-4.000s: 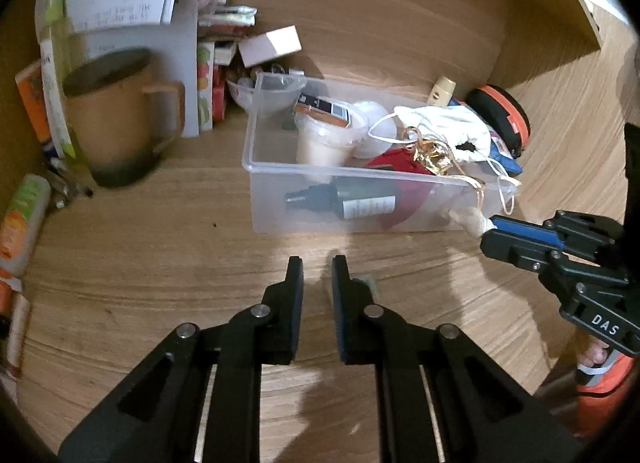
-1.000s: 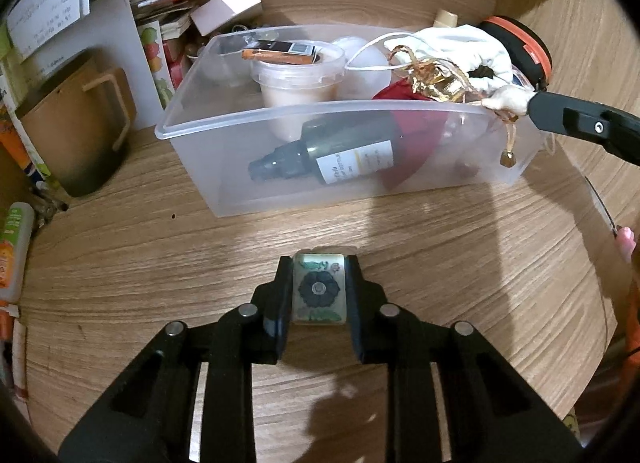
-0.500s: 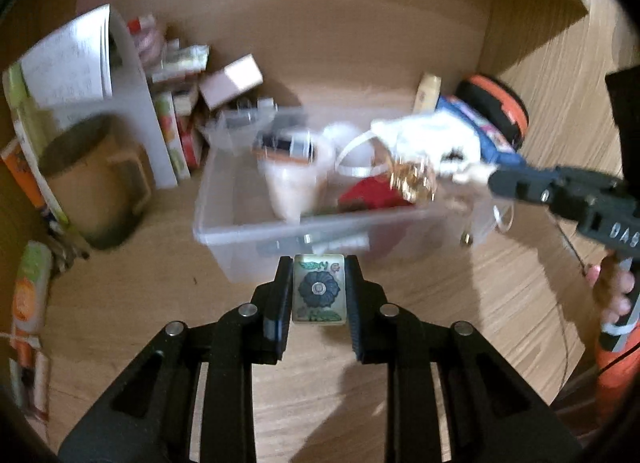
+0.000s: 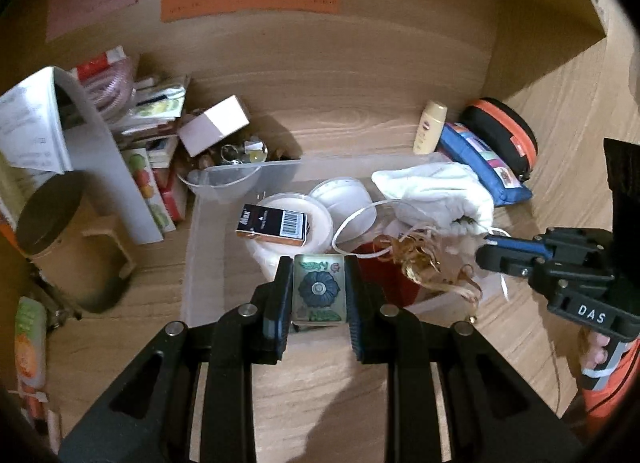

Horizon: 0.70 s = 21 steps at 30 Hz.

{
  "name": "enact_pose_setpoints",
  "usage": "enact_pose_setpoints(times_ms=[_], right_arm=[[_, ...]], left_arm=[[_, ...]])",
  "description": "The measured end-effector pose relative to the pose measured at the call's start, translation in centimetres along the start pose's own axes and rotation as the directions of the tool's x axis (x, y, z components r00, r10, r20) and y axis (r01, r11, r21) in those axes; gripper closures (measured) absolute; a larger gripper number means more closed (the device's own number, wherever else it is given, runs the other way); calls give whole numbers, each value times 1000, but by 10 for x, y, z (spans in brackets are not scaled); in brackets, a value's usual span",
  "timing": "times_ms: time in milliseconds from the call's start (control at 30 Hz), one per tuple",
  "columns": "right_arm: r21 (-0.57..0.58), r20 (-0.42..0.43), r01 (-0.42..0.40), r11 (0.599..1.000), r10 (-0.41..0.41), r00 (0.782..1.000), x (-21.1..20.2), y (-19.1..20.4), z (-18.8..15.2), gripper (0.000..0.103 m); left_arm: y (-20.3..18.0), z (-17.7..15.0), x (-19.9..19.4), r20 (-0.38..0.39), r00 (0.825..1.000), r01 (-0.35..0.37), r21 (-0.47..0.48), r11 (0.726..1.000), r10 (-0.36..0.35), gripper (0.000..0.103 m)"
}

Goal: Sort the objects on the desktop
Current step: 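Carry the badge and shell into the clear box and open both grippers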

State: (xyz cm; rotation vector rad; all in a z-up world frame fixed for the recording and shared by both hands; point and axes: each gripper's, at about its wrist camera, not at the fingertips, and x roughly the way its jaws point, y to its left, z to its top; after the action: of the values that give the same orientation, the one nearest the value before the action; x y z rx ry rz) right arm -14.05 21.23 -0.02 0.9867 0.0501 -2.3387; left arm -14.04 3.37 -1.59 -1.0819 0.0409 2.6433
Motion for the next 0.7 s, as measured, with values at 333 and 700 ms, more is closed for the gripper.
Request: enact_pose_setpoints(times_ms=[333, 700], right_arm=[[17, -55, 0, 1000, 1, 998, 25, -13, 1, 94], [-20, -65, 32, 999, -33, 997, 32, -5, 1, 93]], left_arm=[[-3, 3, 27, -41, 999, 11, -2, 1000, -11, 79], [-9, 0, 30, -39, 999, -20, 22, 1000, 20, 69]])
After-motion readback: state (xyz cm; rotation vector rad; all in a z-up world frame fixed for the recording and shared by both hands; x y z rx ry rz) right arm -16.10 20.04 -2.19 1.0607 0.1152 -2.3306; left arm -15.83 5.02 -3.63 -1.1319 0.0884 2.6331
